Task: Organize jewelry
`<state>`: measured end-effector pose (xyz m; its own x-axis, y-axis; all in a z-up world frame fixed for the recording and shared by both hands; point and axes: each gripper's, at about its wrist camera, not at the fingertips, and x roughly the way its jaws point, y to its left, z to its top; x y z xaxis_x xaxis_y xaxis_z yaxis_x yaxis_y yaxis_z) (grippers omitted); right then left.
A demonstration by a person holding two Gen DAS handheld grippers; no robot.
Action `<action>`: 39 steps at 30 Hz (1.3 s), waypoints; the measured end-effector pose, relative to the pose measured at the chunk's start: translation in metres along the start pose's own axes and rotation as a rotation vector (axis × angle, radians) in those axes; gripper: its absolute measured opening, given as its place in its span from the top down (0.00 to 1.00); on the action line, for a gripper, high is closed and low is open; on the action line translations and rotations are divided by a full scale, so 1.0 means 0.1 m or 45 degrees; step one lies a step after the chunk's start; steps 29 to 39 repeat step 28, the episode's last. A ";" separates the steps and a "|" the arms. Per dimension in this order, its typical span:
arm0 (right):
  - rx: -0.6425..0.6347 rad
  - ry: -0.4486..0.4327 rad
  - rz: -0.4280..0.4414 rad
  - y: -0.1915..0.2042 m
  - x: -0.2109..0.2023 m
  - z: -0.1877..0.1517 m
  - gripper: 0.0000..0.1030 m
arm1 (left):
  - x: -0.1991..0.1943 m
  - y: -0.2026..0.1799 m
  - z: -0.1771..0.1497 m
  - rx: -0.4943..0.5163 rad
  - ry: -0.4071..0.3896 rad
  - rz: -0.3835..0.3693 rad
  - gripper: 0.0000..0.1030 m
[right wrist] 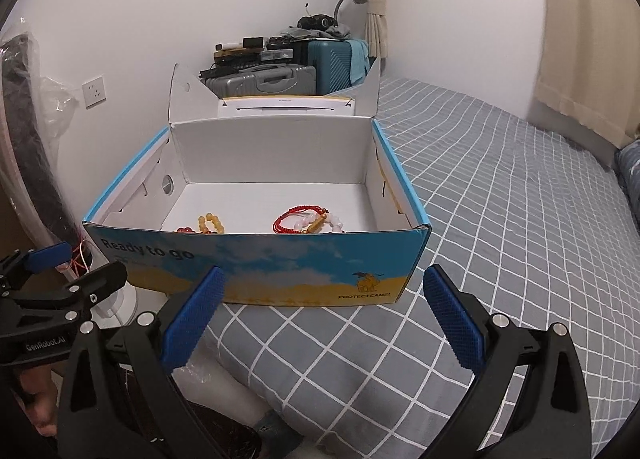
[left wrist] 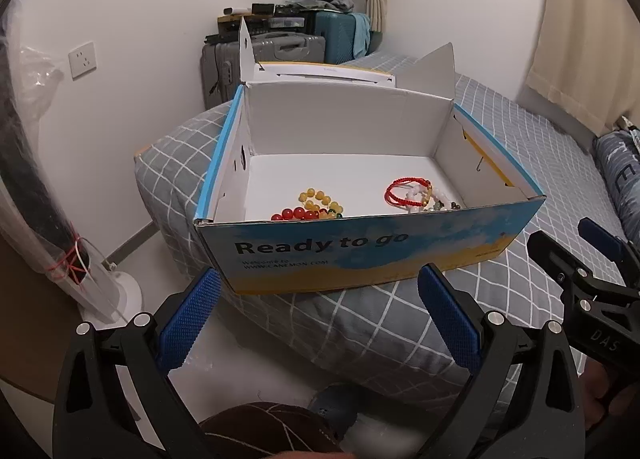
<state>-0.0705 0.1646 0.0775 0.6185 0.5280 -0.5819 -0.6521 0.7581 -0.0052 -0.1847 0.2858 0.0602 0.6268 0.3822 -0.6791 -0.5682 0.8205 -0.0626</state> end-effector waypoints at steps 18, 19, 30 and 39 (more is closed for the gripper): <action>0.003 -0.002 -0.002 -0.06 -0.02 -0.01 0.07 | 0.01 -0.06 -0.01 0.013 -0.009 0.023 0.06; 0.005 -0.003 -0.001 -0.07 -0.02 -0.01 0.07 | 0.01 -0.07 -0.01 0.014 -0.011 0.020 0.06; 0.014 -0.005 -0.003 -0.10 -0.02 -0.01 0.07 | 0.02 -0.07 -0.01 0.012 -0.007 0.006 0.06; 0.014 -0.005 -0.003 -0.10 -0.02 -0.01 0.07 | 0.02 -0.07 -0.01 0.012 -0.007 0.006 0.06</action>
